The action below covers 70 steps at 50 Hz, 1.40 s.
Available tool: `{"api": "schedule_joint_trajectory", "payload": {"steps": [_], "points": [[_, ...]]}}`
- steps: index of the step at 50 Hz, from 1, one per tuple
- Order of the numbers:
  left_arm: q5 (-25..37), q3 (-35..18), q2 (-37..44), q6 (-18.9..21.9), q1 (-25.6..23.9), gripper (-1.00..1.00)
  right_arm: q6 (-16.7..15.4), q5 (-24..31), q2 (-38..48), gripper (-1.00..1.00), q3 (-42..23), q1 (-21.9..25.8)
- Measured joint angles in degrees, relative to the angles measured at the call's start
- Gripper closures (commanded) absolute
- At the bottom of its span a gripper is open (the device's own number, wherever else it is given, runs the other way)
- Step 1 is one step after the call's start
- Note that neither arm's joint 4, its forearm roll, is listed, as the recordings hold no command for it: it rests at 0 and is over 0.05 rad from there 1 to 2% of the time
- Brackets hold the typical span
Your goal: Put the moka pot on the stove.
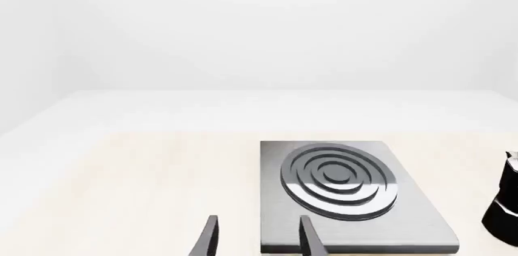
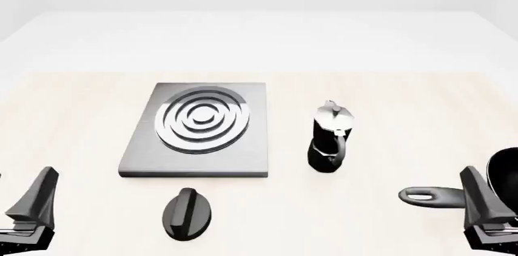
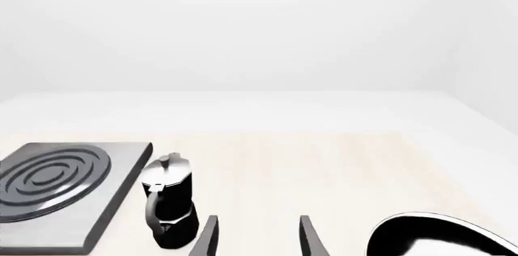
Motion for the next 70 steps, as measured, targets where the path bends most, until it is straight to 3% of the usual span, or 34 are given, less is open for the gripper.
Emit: {"api": "schedule_joint_trajectory", "payload": {"steps": [13,22,31,45,55,70], "points": [[0.00,0.00,0.00,0.00,0.00,-1.00,0.81,0.26,0.04,-1.00,-0.89,0.41],[0.00,0.00,0.00,0.00,0.00,-1.00,1.96,3.31,0.08,-1.00,-3.93,1.96],[0.00,0.00,0.00,0.00,0.00,-1.00,3.20,8.28,0.50,-1.00,-7.79,5.23],[0.00,0.00,0.00,0.00,0.00,-1.00,1.45,12.58,4.81,-1.00,-12.03,11.34],[0.00,0.00,0.00,0.00,0.00,-1.00,0.57,11.21,9.48,-1.00,-12.87,14.51],[0.00,0.00,0.00,0.00,0.00,-1.00,1.37,3.91,17.18,-1.00,-10.78,17.35]]}}
